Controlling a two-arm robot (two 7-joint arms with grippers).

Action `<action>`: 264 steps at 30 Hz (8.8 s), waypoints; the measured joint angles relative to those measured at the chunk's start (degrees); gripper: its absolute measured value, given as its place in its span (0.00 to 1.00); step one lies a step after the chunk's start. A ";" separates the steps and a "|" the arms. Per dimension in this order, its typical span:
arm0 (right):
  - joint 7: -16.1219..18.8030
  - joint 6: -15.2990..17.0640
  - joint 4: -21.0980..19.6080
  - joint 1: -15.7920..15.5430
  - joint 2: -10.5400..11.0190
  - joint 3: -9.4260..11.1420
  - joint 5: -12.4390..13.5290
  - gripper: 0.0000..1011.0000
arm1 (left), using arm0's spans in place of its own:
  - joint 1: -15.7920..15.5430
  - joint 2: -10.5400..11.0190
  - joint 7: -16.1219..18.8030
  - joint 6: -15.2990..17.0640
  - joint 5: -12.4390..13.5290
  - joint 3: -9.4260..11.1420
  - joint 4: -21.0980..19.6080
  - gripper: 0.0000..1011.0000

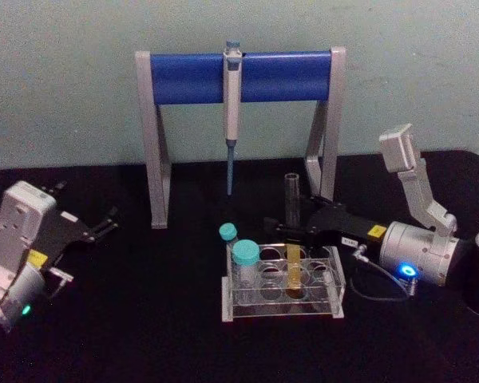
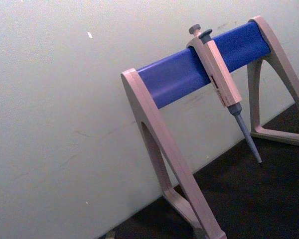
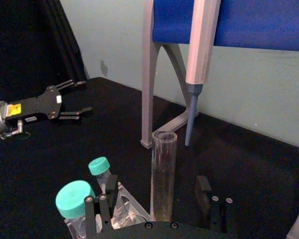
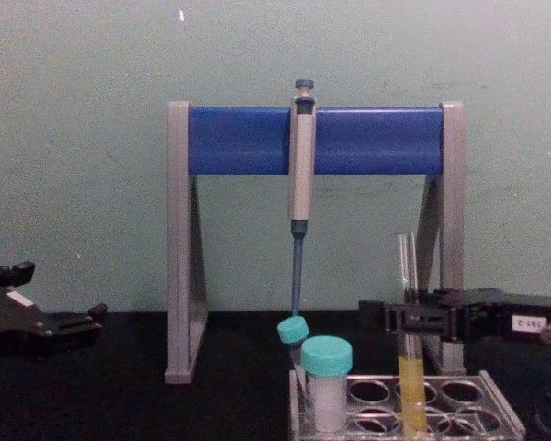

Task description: Pick up the test tube from the test tube rack, shake it, then place it back into the test tube rack.

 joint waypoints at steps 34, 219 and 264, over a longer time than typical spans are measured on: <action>0.16 -0.29 0.64 0.53 -0.25 -0.30 -0.31 0.56 | 0.00 0.00 0.00 0.00 0.00 0.00 0.00 1.00; -0.27 -12.55 -11.48 -6.25 -0.93 5.26 -3.91 0.22 | 0.00 0.00 0.00 0.00 0.00 0.00 0.00 1.00; -4.86 -13.31 -10.65 -6.57 -0.74 8.81 -5.98 0.22 | 0.00 0.00 0.00 0.00 0.00 0.00 0.00 1.00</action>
